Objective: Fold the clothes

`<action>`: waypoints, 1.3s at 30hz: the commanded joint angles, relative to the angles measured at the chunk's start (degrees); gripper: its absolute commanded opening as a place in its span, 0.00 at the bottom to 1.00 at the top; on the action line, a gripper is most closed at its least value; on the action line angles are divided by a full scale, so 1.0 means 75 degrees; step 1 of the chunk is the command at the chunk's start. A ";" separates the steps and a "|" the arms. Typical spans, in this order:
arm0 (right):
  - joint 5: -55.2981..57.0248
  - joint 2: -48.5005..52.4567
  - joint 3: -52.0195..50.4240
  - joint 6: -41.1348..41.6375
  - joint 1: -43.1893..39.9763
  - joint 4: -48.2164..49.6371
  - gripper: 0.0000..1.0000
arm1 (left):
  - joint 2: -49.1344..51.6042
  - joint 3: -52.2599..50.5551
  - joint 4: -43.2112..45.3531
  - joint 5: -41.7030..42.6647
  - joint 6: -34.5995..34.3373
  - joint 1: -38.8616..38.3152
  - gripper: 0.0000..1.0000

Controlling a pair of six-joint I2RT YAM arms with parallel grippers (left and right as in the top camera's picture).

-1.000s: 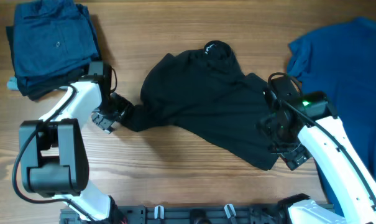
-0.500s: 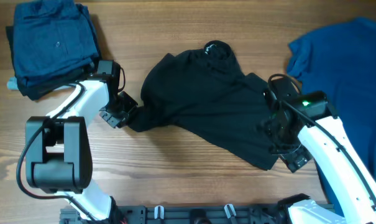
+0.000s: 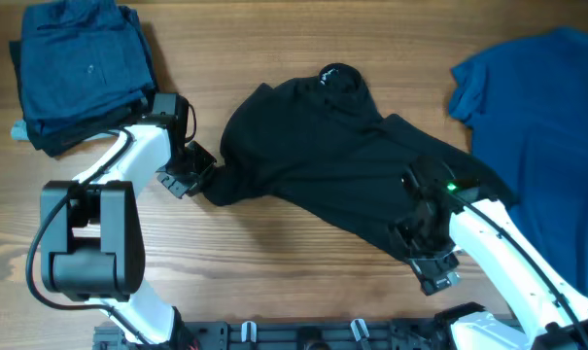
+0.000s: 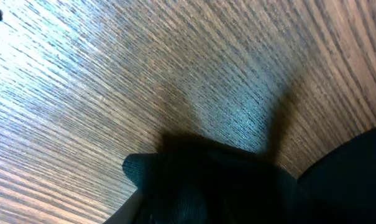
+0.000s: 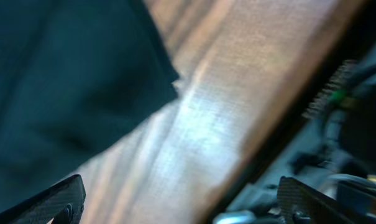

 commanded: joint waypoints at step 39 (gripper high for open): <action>0.0708 0.1396 -0.2177 -0.0347 -0.0026 0.3663 0.97 | 0.0256 -0.0038 -0.0055 0.0152 -0.0070 -0.0026 0.29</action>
